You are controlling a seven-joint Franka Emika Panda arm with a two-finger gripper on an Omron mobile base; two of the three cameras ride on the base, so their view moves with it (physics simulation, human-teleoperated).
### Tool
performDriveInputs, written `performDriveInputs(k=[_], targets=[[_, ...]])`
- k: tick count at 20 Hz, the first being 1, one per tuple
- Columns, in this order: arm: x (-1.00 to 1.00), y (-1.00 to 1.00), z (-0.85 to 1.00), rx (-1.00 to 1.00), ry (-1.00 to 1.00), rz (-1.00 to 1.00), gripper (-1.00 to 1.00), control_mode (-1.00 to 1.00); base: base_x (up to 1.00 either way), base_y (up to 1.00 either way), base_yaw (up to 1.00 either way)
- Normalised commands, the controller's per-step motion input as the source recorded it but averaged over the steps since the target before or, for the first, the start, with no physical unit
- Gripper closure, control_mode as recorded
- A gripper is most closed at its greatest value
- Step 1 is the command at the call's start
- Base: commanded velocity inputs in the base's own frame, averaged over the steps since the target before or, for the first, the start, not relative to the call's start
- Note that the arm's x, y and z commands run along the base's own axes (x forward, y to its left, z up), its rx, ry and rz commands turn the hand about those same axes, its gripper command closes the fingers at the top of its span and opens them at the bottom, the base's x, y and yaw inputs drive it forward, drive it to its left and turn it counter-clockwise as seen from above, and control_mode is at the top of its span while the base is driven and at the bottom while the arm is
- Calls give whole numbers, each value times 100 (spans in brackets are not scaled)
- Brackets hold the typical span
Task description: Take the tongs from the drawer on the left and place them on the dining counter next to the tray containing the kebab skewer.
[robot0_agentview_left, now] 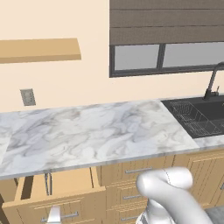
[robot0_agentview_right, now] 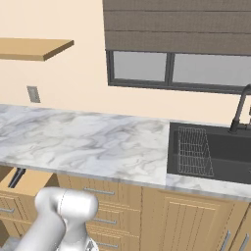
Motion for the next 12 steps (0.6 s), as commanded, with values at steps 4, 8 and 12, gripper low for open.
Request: performDriveInputs(k=[4, 8, 12], targets=[[0, -7, 48, 18, 12, 0, -100, -100, 0, 0, 0], [0, -7, 43, 19, 18, 0, -100, -100, 0, 0, 0], [0, -5, 40, 20, 26, 0, -100, -100, 0, 0, 0]])
